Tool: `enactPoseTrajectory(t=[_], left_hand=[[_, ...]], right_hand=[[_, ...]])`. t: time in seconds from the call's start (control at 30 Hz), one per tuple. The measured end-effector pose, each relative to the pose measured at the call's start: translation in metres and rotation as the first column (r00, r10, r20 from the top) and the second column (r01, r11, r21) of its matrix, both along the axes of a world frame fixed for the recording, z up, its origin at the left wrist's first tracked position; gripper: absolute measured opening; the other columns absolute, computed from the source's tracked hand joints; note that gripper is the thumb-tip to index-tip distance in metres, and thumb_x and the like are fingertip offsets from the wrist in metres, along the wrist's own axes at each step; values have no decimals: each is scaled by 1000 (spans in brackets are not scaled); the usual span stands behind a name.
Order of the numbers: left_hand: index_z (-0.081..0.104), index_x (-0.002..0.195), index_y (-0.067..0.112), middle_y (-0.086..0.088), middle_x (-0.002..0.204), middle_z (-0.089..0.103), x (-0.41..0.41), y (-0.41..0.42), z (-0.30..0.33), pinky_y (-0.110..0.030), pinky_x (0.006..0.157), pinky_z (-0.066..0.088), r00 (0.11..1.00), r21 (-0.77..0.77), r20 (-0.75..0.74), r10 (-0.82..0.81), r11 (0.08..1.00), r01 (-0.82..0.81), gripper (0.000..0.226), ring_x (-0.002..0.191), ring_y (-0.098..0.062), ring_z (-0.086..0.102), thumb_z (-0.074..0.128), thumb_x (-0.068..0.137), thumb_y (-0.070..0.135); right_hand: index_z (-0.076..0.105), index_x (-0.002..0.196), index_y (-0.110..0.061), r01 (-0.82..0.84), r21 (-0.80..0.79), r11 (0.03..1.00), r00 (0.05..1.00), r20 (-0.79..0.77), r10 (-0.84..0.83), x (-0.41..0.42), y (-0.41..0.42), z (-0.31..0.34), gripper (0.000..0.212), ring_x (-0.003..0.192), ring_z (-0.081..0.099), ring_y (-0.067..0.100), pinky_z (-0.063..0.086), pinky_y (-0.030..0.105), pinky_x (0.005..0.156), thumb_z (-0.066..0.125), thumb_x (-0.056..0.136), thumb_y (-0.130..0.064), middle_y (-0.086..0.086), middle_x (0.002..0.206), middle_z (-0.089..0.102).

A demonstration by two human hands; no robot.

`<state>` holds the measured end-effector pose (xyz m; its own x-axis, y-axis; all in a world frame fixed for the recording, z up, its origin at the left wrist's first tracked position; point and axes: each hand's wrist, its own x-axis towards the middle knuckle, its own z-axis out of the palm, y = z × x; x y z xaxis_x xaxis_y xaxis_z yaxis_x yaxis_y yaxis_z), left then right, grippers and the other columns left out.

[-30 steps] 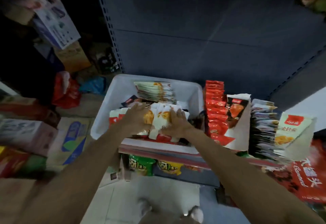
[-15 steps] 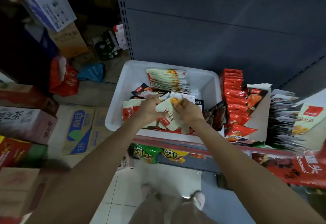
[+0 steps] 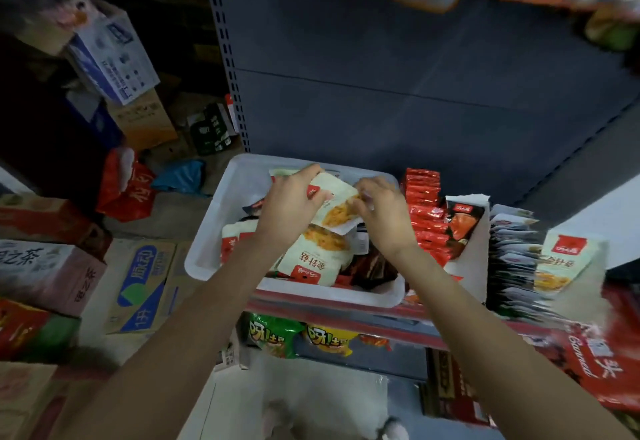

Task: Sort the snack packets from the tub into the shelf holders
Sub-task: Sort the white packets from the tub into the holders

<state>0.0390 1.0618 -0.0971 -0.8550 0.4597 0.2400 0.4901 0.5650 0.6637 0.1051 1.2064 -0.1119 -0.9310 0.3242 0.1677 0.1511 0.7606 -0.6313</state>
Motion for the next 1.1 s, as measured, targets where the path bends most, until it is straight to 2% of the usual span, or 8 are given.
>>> enactPoseTrajectory(t=[0.13,0.27,0.4,0.6,0.73,0.9,1.0,1.1], left_hand=[[60,99,14,1,89,67,23,46,17,-29,70,46,997,202,66,34,978,-47,20,81,-16,62,69,83,22],[60,86,17,-2,80,67,56,113,30,-30,61,40,995,212,83,-59,976,40,7,73,-21,62,67,85,20],[66,90,15,-1,89,71,100,189,36,-33,75,46,982,219,46,-184,961,170,7,84,-21,64,68,84,18],[65,94,13,12,78,63,149,277,31,-4,60,37,944,223,79,-320,929,296,11,69,0,56,66,84,9],[58,97,14,16,80,57,163,311,20,-6,63,39,935,165,76,-347,929,331,13,75,1,56,58,88,4],[57,92,16,-2,88,64,163,344,1,-33,71,50,924,-8,100,-369,928,371,13,84,-17,60,53,91,4],[58,92,16,-5,90,66,163,354,-16,-41,72,54,924,-119,158,-347,923,367,12,82,-21,62,54,90,5],[64,100,15,-5,100,63,165,358,-31,-36,81,48,927,-276,115,-357,885,375,16,96,-22,58,55,89,7]], right_hand=[[61,89,-3,22,-62,998,986,-165,-32,38,47,26,6,69,49,12,27,23,59,56,90,-8,0,78,58],[61,84,-11,82,-175,981,975,-190,-115,88,115,39,8,69,54,6,40,23,63,57,90,-11,-7,74,62],[62,84,-14,168,-238,957,952,-213,-221,140,187,42,8,72,60,11,46,26,65,58,91,-12,-7,78,66],[61,78,-16,296,-273,915,925,-155,-346,200,270,24,12,76,64,22,49,34,66,61,90,-16,1,78,68],[50,65,-28,347,-314,884,912,-106,-396,218,297,7,30,62,53,8,37,12,54,62,89,-15,-11,66,58],[63,86,-12,409,-286,866,910,67,-408,218,326,-26,4,80,58,18,43,26,67,65,86,-14,6,90,67],[61,105,-9,419,-217,882,908,82,-411,214,337,-38,23,93,53,15,42,28,78,68,84,-14,8,108,60],[53,118,-13,382,-189,905,924,47,-380,208,340,-38,36,103,49,15,47,33,86,67,85,-13,5,113,52]])
